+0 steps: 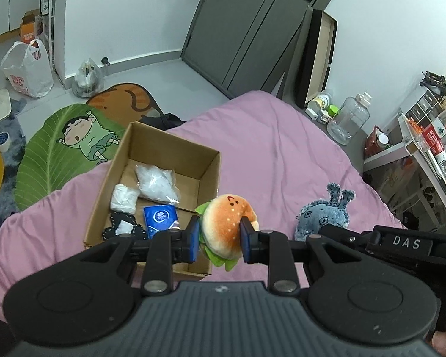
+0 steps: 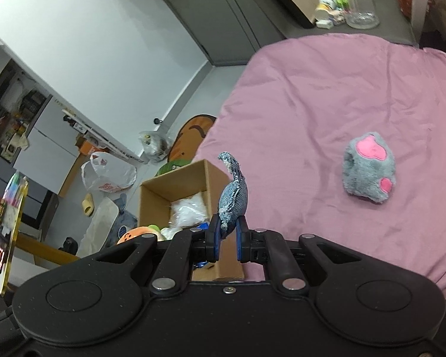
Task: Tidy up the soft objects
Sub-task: 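Carry hamburger plush with left tool while right tool carries elephant plush to box, then open both tools to drop hamburger and elephant plush into box, then move both tools toward the grey plush with pink paw pads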
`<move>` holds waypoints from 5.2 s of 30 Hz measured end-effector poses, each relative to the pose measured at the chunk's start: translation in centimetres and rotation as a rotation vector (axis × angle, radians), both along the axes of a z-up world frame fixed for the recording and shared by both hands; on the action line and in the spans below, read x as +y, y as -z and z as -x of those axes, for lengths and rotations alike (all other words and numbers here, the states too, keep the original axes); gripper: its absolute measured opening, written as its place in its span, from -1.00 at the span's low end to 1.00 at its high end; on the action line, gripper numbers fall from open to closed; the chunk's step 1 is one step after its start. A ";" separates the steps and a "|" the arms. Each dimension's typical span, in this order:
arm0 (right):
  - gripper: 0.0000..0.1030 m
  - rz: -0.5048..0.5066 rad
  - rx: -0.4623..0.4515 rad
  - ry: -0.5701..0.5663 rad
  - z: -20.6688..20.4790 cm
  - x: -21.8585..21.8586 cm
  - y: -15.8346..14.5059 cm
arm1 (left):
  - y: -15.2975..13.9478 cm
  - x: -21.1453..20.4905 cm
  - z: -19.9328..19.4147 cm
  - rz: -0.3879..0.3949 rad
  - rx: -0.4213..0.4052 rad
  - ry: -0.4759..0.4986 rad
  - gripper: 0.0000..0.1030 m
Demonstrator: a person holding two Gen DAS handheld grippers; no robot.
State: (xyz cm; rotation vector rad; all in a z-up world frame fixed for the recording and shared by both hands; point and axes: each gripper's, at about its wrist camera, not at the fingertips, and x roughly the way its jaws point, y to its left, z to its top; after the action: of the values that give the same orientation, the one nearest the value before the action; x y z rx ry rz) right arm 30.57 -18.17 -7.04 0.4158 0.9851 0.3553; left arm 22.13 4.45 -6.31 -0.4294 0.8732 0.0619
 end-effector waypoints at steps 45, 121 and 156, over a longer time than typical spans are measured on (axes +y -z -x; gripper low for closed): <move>-0.80 0.073 -0.043 -0.153 -1.2 9.3 0.3 | 4.5 7.8 -1.9 0.080 0.101 -0.055 -0.48; 1.00 0.118 -0.178 -0.216 2.3 2.6 -2.3 | -0.6 4.3 0.8 -0.080 0.105 -0.022 1.00; 1.00 0.072 -0.177 -0.146 5.4 -9.7 -1.8 | -2.7 -6.0 2.8 -0.153 0.071 0.046 0.99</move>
State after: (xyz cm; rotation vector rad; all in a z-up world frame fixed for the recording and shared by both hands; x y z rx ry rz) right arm 25.22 -27.84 -5.28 0.2432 0.8542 0.4786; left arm 19.29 -1.55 -3.57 -0.2649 0.9406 0.1009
